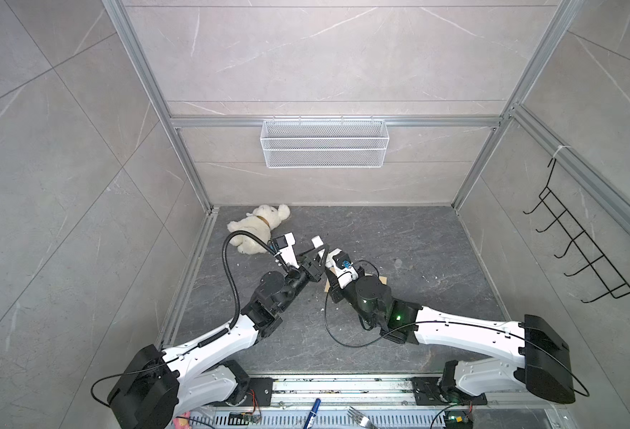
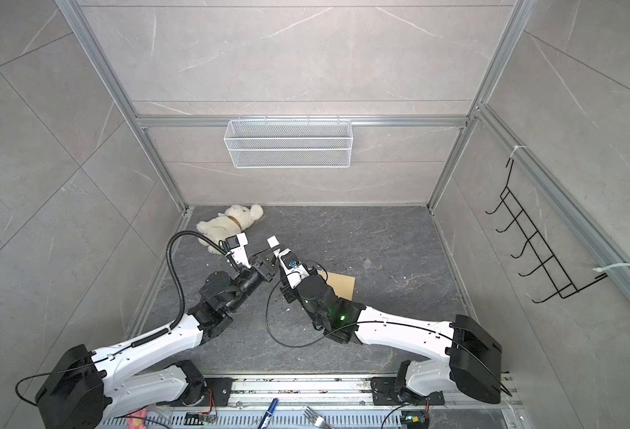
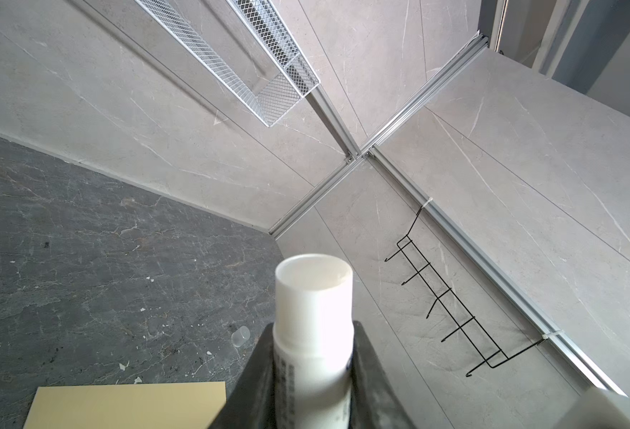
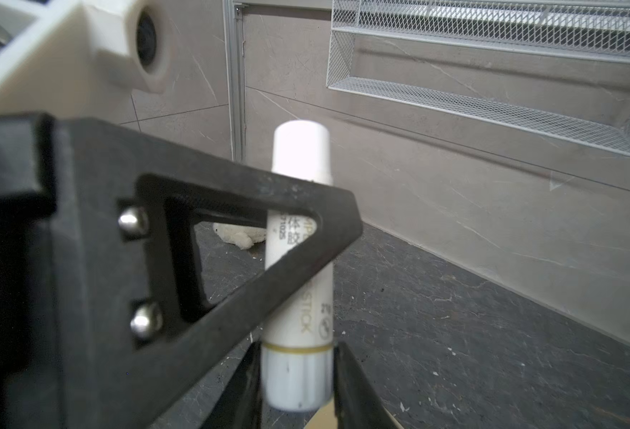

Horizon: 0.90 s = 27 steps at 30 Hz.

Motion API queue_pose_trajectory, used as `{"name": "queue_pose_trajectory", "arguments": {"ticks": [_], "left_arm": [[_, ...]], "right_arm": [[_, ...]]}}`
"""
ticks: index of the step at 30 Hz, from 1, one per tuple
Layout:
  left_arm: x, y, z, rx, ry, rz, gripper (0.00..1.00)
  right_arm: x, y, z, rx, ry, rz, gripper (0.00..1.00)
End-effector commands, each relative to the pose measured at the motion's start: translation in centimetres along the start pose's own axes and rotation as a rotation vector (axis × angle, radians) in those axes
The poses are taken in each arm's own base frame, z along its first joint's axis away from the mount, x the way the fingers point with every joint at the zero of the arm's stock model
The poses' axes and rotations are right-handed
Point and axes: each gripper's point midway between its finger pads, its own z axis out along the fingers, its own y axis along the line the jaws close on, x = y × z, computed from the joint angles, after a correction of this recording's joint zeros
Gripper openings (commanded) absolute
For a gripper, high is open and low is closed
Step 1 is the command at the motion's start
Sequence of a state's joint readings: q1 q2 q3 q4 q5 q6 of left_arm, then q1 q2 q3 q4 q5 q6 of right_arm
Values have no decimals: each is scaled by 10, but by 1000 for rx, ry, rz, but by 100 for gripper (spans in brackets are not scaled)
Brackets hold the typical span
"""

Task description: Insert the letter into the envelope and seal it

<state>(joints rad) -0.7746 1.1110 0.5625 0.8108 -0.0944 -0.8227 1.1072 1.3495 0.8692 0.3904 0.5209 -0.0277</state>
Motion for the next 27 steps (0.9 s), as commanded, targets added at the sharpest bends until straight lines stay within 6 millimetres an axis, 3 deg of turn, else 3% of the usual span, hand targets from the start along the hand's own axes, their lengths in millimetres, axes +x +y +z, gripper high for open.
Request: {"name": "queue_pose_trajectory", "arguments": {"ticks": [1, 8, 12, 27], "left_arm": [[-26, -33, 0, 92, -70, -7, 0], [-22, -34, 2, 106, -51, 13, 0], [-18, -40, 0, 155, -41, 63, 0], [-8, -87, -16, 435, -12, 201, 0]], "right_arm": [[-13, -3, 0, 22, -21, 27, 28], [-24, 1, -6, -41, -57, 70, 9], [-31, -7, -12, -140, -67, 166, 1], [-61, -40, -30, -784, -87, 605, 0]]}}
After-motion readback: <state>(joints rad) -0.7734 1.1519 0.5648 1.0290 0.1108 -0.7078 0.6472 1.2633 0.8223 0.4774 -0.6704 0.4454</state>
